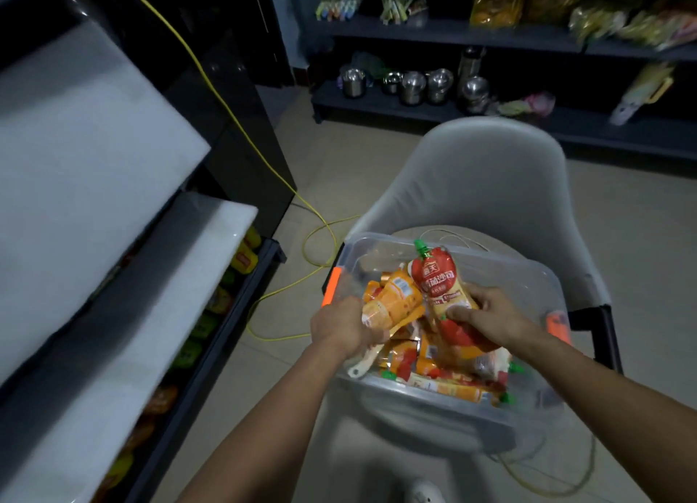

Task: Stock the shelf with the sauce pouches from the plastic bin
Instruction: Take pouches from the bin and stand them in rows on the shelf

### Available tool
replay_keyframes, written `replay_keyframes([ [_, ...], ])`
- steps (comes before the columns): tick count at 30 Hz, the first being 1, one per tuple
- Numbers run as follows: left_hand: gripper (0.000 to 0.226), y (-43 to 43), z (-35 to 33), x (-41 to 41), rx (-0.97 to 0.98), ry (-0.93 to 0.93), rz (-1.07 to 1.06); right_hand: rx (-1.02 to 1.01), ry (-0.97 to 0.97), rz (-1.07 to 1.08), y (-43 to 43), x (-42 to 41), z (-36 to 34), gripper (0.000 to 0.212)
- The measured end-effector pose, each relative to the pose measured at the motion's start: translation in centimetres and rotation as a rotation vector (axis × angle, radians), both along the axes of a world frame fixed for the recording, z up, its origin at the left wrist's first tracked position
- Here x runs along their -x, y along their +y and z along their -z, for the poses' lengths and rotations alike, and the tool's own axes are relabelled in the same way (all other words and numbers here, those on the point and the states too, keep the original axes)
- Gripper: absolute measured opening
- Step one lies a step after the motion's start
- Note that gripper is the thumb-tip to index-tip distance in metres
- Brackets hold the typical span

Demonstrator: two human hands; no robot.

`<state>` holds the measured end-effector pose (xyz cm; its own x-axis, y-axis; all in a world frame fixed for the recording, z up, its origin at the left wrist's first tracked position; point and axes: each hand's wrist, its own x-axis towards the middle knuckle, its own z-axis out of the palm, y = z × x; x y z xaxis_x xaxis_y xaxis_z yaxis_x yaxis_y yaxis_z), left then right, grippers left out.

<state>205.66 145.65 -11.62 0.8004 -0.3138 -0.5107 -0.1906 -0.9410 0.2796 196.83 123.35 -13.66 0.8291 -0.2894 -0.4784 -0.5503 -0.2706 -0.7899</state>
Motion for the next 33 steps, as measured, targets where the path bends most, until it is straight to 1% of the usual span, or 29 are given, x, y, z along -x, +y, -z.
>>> replay_keyframes([
  [4,0.042,5.5,-3.8,2.7,0.392,0.169,-0.304,-0.258,-0.025,0.112,5.0,1.8,-4.5,0.024],
  [7,0.038,11.3,-6.7,5.8,0.572,0.207,-0.452,-0.358,-0.071,0.090,10.4,3.2,-8.4,0.020],
  [9,0.028,15.6,-8.9,8.1,0.688,0.221,-0.535,-0.417,-0.105,0.076,14.6,4.2,-10.8,0.015],
  [11,0.022,19.9,-11.3,10.3,0.771,0.233,-0.609,-0.453,-0.127,0.057,18.9,5.0,-12.7,0.021],
  [14,0.014,26.7,-15.1,13.6,0.853,0.191,-0.691,-0.447,-0.141,-0.033,25.8,5.8,-15.5,0.041],
  [15,0.012,29.0,-16.3,14.6,0.874,0.164,-0.718,-0.455,-0.147,-0.061,28.1,6.1,-16.4,0.043],
  [16,0.012,31.5,-17.4,15.6,0.892,0.138,-0.748,-0.463,-0.156,-0.086,30.5,6.3,-17.3,0.041],
  [19,0.017,38.8,-20.4,18.4,0.908,0.049,-0.804,-0.504,-0.204,-0.170,38.0,6.9,-20.4,0.021],
  [20,0.018,41.2,-21.3,19.3,0.915,0.020,-0.816,-0.512,-0.222,-0.204,40.4,7.1,-21.3,0.021],
  [24,0.009,49.7,-24.6,22.7,0.965,-0.122,-0.875,-0.549,-0.289,-0.318,49.7,7.7,-24.2,0.032],
  [26,0.010,53.4,-26.0,24.0,0.970,-0.183,-0.914,-0.568,-0.307,-0.378,53.7,7.9,-25.6,0.036],
  [30,0.020,59.5,-28.2,25.6,1.053,-0.244,-1.001,-0.601,-0.333,-0.531,61.1,7.2,-28.5,0.032],
  [33,0.022,63.3,-29.8,25.7,1.154,-0.283,-1.044,-0.667,-0.310,-0.637,66.2,6.0,-30.6,0.029],
])
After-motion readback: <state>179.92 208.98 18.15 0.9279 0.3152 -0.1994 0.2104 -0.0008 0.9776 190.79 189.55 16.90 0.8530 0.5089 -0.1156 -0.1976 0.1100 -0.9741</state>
